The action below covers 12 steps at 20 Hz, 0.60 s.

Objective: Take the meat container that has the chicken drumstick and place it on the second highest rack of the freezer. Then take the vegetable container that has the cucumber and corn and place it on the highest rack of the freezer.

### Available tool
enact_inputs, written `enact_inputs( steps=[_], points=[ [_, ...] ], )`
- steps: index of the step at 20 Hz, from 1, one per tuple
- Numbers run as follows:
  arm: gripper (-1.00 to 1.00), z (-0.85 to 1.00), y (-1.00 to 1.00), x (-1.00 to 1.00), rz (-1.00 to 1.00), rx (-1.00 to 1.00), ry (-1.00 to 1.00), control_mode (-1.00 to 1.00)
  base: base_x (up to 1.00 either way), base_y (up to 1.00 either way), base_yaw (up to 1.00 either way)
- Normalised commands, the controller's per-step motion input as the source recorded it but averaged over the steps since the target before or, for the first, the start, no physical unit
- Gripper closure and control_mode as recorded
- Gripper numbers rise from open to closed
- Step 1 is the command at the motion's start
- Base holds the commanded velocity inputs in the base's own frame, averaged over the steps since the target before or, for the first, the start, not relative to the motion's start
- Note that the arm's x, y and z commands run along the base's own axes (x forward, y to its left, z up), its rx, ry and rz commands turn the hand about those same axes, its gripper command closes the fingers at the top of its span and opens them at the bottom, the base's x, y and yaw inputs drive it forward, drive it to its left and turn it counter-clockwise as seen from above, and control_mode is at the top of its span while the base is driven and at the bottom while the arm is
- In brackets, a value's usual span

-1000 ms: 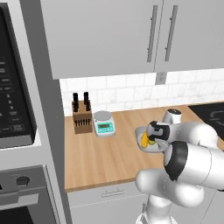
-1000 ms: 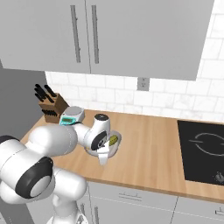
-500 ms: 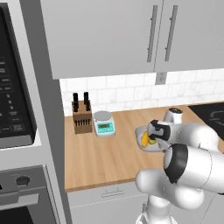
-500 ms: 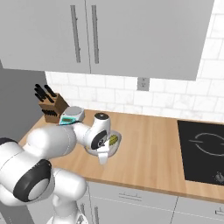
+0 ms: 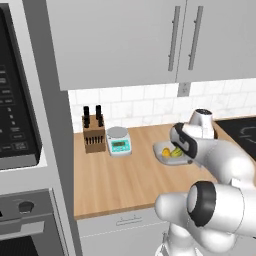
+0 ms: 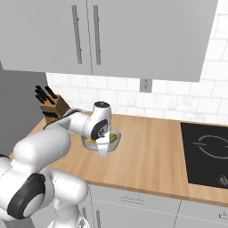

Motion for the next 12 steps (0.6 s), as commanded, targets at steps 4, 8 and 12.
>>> enact_inputs(
  steps=[4, 8, 12],
  points=[
    [1.0, 0.56, 0.0, -0.22, -0.03, 0.0, 0.0, -1.0, 0.0, 0.0, 0.0],
    [1.0, 0.5, 0.0, -0.23, -0.08, 0.0, 0.0, -1.0, 0.0, 0.0, 0.0],
    [1.0, 0.44, 0.0, -0.27, -0.09, 0.0, 0.0, -1.0, 0.0, 0.0, 0.0]
  ],
)
